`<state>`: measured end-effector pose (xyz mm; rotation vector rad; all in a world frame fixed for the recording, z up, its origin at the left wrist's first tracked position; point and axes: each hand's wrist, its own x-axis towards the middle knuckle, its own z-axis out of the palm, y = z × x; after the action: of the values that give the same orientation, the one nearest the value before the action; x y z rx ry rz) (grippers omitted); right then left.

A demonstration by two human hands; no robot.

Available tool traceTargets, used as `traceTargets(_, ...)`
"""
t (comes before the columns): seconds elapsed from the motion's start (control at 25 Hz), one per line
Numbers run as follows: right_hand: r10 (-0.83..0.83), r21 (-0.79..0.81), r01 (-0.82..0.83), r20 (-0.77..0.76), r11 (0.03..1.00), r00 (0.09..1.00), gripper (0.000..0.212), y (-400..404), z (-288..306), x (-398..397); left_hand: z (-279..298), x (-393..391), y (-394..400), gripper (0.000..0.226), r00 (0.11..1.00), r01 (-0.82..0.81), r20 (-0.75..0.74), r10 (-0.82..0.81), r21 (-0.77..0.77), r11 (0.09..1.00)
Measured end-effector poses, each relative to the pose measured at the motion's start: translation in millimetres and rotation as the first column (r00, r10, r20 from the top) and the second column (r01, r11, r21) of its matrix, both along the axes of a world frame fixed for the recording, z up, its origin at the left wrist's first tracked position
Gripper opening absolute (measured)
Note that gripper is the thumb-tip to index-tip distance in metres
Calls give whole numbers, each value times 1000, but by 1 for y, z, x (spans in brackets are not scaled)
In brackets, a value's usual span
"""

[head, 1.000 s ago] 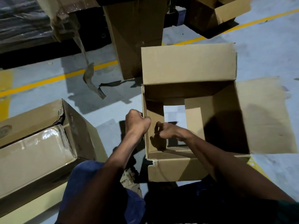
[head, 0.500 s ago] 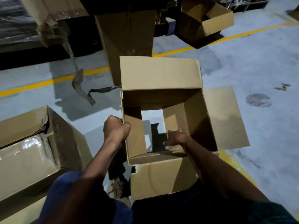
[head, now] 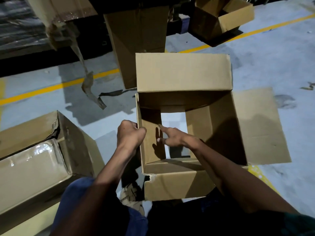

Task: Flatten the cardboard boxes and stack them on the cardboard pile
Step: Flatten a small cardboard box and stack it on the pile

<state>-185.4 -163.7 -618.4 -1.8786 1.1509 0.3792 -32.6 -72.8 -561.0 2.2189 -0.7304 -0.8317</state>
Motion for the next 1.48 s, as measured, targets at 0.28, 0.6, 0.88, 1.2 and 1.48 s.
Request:
traceTargets(0.28,182,90,-175,-66,980,981,47,41,-15,27,7,-24,-1,20,999,41,20,-41,10,999)
traceTargets(0.6,92,-59,-116,-308,992,947,50,-2,19,-5,12,7,9,27,994,-110,-8,110,28,994)
traceTargets(0.88,148,-20,-178,-471,984,870,53,-22,17,-52,11,13,6,27,983,-183,-10,183,21,983)
traceTargets(1.2,-421,-693,659,526,292,739,25,-43,79,-51,8,9,3,26,989,-61,136,58,18,998)
traceTargets(1.48,-555,-530,697,431,482,712,57,-55,46,-81,7,3,4,12,937,-8,350,-3,30,1000)
